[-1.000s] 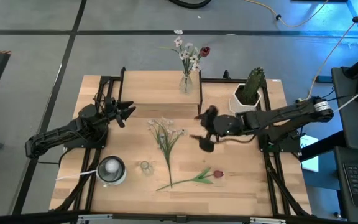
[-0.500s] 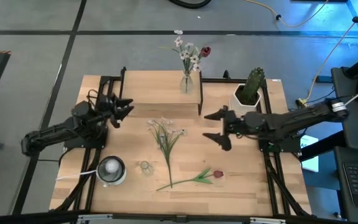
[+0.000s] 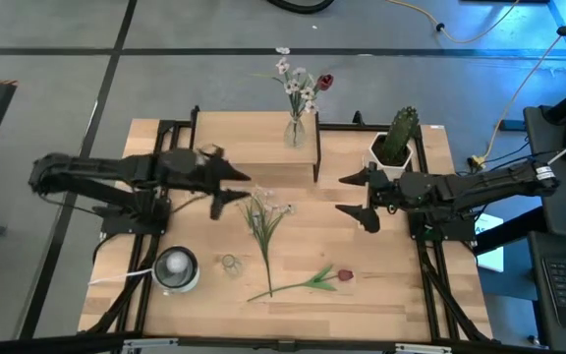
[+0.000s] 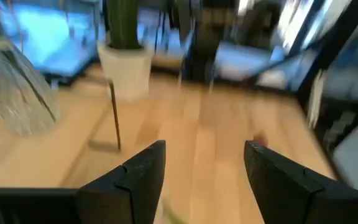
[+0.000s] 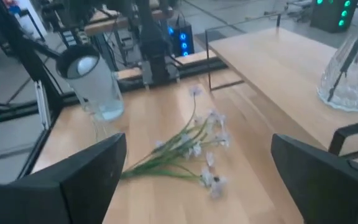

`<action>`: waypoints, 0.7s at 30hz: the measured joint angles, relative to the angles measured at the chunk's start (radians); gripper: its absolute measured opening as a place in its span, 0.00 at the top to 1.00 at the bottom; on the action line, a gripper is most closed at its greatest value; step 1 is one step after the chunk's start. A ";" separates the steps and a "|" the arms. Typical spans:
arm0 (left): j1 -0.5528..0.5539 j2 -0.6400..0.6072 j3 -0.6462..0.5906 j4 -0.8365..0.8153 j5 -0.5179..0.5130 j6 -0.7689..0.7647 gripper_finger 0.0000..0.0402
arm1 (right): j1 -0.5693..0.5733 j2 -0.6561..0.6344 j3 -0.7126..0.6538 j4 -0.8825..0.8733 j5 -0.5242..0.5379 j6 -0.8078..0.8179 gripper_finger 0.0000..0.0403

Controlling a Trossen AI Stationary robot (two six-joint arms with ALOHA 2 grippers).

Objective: Pick and place flowers into a vace then onto a shelf
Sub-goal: Put the white flowers into the transparent vase

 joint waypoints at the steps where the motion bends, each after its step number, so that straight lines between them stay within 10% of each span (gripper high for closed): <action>1: -0.029 0.048 0.057 -0.062 -0.039 -0.013 0.48 | 0.000 -0.001 0.000 -0.010 0.000 -0.003 0.01; 9: -0.160 0.386 0.380 -0.335 -0.168 -0.380 0.48 | 0.000 -0.003 0.000 -0.137 -0.006 -0.061 0.01; 21: -0.233 0.742 0.502 -0.511 -0.125 -0.812 0.48 | 0.000 -0.003 0.000 -0.214 -0.140 -0.186 0.01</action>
